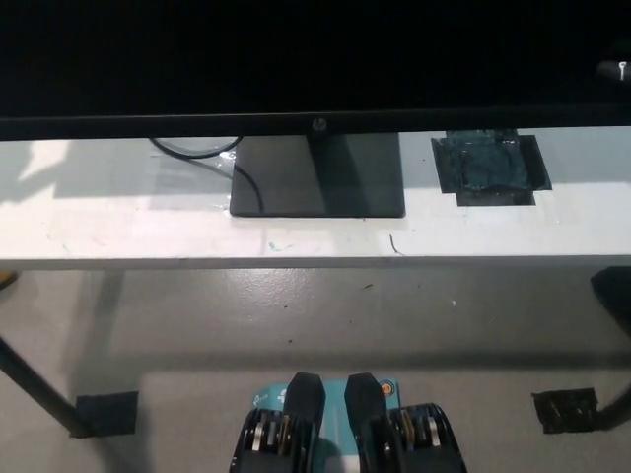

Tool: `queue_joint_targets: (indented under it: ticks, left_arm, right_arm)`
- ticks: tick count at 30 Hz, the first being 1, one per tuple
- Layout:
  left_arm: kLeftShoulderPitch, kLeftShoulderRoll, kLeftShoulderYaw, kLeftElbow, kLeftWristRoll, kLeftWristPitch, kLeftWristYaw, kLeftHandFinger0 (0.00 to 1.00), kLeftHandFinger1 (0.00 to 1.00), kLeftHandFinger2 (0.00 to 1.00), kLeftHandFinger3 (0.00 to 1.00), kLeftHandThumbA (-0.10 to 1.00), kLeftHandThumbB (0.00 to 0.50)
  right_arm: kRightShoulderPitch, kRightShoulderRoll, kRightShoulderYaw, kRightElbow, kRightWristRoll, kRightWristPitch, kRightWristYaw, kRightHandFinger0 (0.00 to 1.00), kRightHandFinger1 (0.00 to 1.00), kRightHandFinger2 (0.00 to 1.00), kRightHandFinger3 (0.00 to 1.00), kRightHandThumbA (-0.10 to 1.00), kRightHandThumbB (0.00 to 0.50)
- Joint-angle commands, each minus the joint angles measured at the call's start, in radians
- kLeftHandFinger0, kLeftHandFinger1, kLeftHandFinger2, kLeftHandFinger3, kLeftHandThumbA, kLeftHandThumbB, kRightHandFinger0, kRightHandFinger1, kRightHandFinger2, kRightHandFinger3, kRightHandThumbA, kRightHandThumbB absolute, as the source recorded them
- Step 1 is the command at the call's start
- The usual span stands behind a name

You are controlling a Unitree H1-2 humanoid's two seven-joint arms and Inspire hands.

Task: The monitor is placed at the center of the table and the robot uses both its hand to grab the left and right sides of the monitor to tilt the angle of the monitor downwards

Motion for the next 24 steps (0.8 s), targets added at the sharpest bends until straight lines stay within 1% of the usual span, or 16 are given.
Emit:
queue_joint_targets:
  ticks: [1, 2, 3, 4, 5, 6, 7, 9, 10, 16, 17, 20, 23, 24]
  left_arm:
    - [-0.085, -0.017, -0.031, 0.013, 0.04, -0.041, -0.023, 1.0, 1.0, 1.0, 1.0, 0.97, 0.484]
    - [-0.094, -0.042, -0.05, 0.016, 0.059, -0.057, -0.014, 1.0, 1.0, 1.0, 1.0, 0.96, 0.481]
    - [-0.1, -0.059, -0.069, 0.023, 0.074, -0.058, -0.008, 1.0, 1.0, 1.0, 1.0, 0.96, 0.498]
    - [-0.104, -0.062, -0.076, 0.027, 0.078, -0.053, -0.007, 1.0, 1.0, 1.0, 1.0, 0.96, 0.5]
    - [-0.099, -0.068, -0.077, 0.015, 0.071, -0.053, -0.013, 1.0, 1.0, 1.0, 1.0, 0.92, 0.5]
    - [-0.099, -0.069, -0.08, 0.015, 0.07, -0.054, -0.013, 1.0, 1.0, 1.0, 1.0, 0.91, 0.5]
    - [-0.094, -0.078, -0.079, 0.014, 0.063, -0.05, -0.019, 1.0, 1.0, 1.0, 1.0, 0.89, 0.5]
    - [-0.083, -0.081, -0.093, 0.013, 0.077, -0.063, -0.009, 1.0, 1.0, 1.0, 1.0, 0.91, 0.5]
    - [-0.088, -0.085, -0.098, 0.024, 0.079, -0.065, -0.01, 1.0, 1.0, 1.0, 1.0, 0.91, 0.5]
    - [-0.08, -0.092, -0.123, 0.031, 0.091, -0.072, -0.014, 1.0, 1.0, 1.0, 1.0, 0.92, 0.497]
    - [-0.073, -0.104, -0.143, 0.032, 0.108, -0.069, -0.027, 1.0, 1.0, 1.0, 1.0, 0.91, 0.484]
    - [-0.07, -0.106, -0.173, 0.029, 0.136, -0.08, -0.012, 1.0, 1.0, 1.0, 1.0, 0.91, 0.465]
    - [-0.071, -0.105, -0.181, 0.031, 0.132, -0.08, -0.009, 1.0, 1.0, 1.0, 1.0, 0.91, 0.466]
    - [-0.087, -0.098, -0.242, 0.052, 0.217, -0.124, 0.053, 1.0, 1.0, 1.0, 1.0, 0.92, 0.458]
  right_arm:
    - [-0.058, -0.034, -0.003, -0.036, 0.0, 0.016, 0.038, 1.0, 1.0, 1.0, 1.0, 0.71, 0.493]
    - [-0.042, -0.048, -0.001, -0.046, -0.003, 0.018, 0.043, 1.0, 1.0, 1.0, 1.0, 0.7, 0.493]
    - [-0.029, -0.049, -0.002, -0.06, -0.007, 0.032, 0.03, 1.0, 1.0, 1.0, 1.0, 0.69, 0.475]
    - [-0.023, -0.048, -0.002, -0.066, -0.007, 0.033, 0.03, 1.0, 1.0, 1.0, 1.0, 0.69, 0.472]
    - [-0.017, -0.047, -0.008, -0.072, 0.001, 0.044, 0.035, 1.0, 1.0, 1.0, 1.0, 0.65, 0.45]
    - [-0.016, -0.047, -0.009, -0.075, 0.002, 0.046, 0.036, 1.0, 1.0, 1.0, 1.0, 0.65, 0.45]
    - [-0.004, -0.047, -0.01, -0.095, 0.002, 0.052, 0.031, 1.0, 1.0, 1.0, 1.0, 0.65, 0.413]
    - [-0.001, -0.046, -0.01, -0.097, 0.006, 0.065, 0.044, 1.0, 1.0, 1.0, 1.0, 0.64, 0.429]
    - [-0.002, -0.047, -0.008, -0.098, 0.003, 0.057, 0.043, 1.0, 1.0, 1.0, 1.0, 0.66, 0.448]
    - [0.011, -0.047, -0.003, -0.114, -0.004, 0.054, 0.044, 1.0, 1.0, 1.0, 1.0, 0.66, 0.455]
    - [0.016, -0.05, 0.015, -0.117, -0.026, 0.045, 0.039, 1.0, 1.0, 1.0, 1.0, 0.67, 0.498]
    - [0.016, -0.05, 0.03, -0.123, -0.04, 0.041, 0.039, 1.0, 1.0, 1.0, 1.0, 0.62, 0.489]
    - [0.017, -0.05, 0.031, -0.124, -0.04, 0.042, 0.039, 1.0, 1.0, 1.0, 1.0, 0.62, 0.493]
    - [0.017, -0.042, 0.058, -0.161, -0.08, 0.042, 0.005, 1.0, 1.0, 1.0, 1.0, 0.52, 0.459]
